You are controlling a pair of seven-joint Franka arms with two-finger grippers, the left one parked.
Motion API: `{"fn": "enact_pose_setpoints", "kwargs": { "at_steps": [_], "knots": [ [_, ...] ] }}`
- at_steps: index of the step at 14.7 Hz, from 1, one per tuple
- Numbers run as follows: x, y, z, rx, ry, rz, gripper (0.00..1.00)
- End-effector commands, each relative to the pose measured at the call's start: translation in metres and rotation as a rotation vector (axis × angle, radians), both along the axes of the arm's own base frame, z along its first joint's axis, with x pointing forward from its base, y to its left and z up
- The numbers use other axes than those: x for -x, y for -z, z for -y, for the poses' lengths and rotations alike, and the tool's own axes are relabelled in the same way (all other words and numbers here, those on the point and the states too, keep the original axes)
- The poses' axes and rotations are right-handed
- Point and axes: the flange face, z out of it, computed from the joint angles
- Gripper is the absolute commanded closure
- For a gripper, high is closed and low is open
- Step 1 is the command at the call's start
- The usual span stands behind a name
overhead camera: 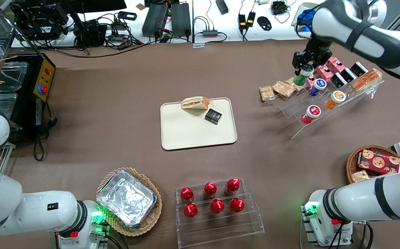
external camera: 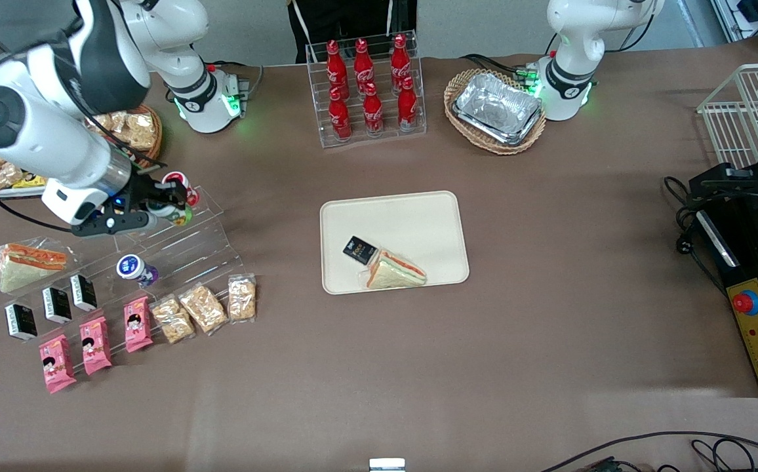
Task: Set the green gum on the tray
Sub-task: 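Lift the green gum bottle out of the rack with the right gripper, then carry the green gum bottle over the white tray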
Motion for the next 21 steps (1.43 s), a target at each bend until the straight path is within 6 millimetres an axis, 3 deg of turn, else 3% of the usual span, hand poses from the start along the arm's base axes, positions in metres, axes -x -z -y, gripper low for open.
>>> {"fn": "enact_pose_setpoints", "kwargs": {
  "at_steps": [1, 3, 5, 8, 10, 14, 17, 21],
  "knots": [
    [0.000, -0.047, -0.017, -0.074, -0.015, -0.036, 0.63],
    [0.012, -0.055, -0.045, -0.109, 0.001, -0.049, 0.63],
    [0.027, -0.059, -0.094, -0.085, 0.034, -0.049, 0.63],
    [0.047, -0.051, -0.157, -0.051, 0.083, -0.040, 0.63],
    [0.052, -0.036, -0.190, -0.044, 0.101, -0.039, 0.63],
    [0.053, 0.029, -0.244, -0.033, 0.098, -0.033, 0.63],
    [0.064, 0.083, -0.281, 0.004, 0.094, -0.018, 0.63],
    [0.062, 0.152, -0.314, 0.023, 0.093, 0.004, 0.63]
  ]
}}
